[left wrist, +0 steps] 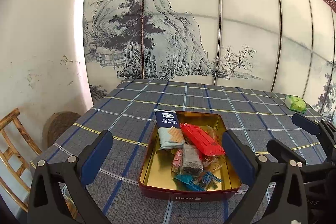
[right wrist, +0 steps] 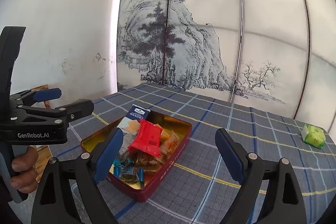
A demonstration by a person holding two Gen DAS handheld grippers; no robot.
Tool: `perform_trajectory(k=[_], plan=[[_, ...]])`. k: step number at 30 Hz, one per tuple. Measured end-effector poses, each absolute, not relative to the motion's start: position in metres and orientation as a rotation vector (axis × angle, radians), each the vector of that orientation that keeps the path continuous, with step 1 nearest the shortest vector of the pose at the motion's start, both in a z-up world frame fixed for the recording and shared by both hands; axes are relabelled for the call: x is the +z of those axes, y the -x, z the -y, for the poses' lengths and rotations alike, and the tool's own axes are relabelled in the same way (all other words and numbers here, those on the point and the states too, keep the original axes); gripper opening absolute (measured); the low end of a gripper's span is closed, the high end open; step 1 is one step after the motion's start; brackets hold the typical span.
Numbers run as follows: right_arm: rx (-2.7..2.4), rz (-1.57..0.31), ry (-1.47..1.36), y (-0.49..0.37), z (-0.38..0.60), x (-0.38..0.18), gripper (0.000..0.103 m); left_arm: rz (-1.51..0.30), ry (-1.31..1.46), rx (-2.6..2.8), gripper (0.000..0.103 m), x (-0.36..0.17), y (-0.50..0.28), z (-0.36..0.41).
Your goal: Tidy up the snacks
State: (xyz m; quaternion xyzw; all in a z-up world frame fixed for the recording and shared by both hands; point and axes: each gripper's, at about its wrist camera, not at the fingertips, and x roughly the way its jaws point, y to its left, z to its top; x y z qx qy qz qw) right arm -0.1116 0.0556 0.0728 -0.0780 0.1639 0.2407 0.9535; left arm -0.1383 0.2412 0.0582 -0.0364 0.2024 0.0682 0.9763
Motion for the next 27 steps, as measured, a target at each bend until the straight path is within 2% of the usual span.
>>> perform_trajectory(k=[15, 20, 27], plan=[[0.488, -0.364, 0.157, 0.11, -0.055, 0.062, 0.091, -0.423, 0.03, 0.156, 0.103, 0.054, 0.133, -0.234], [0.485, -0.455, 0.099, 0.091, -0.035, 0.048, 0.092, -0.421, 0.001, 0.161, 0.103, 0.052, 0.128, -0.229], [0.314, -0.616, 0.076, 0.036, 0.048, 0.022, 0.092, -0.448, -0.039, 0.192, 0.103, 0.055, 0.119, -0.219]])
